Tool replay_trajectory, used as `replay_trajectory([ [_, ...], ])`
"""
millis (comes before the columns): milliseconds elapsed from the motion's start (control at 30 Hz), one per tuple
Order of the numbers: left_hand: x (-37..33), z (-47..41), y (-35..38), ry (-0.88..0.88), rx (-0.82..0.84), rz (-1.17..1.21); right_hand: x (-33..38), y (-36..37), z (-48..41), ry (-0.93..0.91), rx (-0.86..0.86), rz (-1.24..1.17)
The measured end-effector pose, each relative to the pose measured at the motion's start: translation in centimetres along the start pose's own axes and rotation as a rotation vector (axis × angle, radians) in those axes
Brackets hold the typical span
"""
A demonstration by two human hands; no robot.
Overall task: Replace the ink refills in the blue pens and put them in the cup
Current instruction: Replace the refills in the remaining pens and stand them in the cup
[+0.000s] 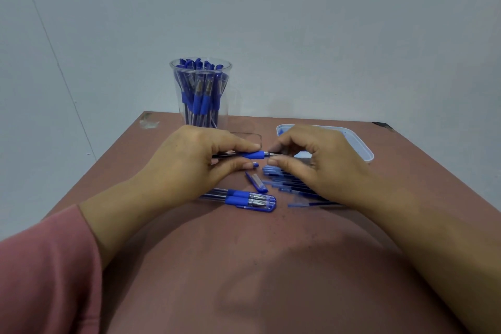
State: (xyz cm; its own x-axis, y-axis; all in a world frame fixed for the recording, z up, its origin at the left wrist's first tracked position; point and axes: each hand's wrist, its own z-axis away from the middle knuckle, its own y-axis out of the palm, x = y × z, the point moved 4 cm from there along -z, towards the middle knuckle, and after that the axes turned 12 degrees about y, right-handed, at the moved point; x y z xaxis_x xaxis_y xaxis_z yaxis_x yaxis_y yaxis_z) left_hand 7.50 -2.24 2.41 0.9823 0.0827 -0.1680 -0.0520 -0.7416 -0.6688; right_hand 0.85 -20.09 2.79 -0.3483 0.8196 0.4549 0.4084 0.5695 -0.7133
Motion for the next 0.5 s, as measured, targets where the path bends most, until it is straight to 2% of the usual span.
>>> replay_trajectory([
  [200, 0.5, 0.0, -0.3, -0.007, 0.001, -0.075, 0.3, 0.3, -0.2, 0.126, 0.026, -0.073],
  [300, 1.5, 0.1, -1.0, -0.035, 0.004, -0.133, -0.2, 0.8, -0.5, 0.292, 0.058, -0.122],
  [400, 2.9, 0.5, -1.8, -0.158, -0.01, -0.113, -1.0, 1.2, -0.6, 0.413, 0.099, 0.027],
  [500, 3.5, 0.7, -1.8, -0.192, -0.003, -0.081, -0.9, 1.8, -0.7, 0.44, 0.159, 0.169],
])
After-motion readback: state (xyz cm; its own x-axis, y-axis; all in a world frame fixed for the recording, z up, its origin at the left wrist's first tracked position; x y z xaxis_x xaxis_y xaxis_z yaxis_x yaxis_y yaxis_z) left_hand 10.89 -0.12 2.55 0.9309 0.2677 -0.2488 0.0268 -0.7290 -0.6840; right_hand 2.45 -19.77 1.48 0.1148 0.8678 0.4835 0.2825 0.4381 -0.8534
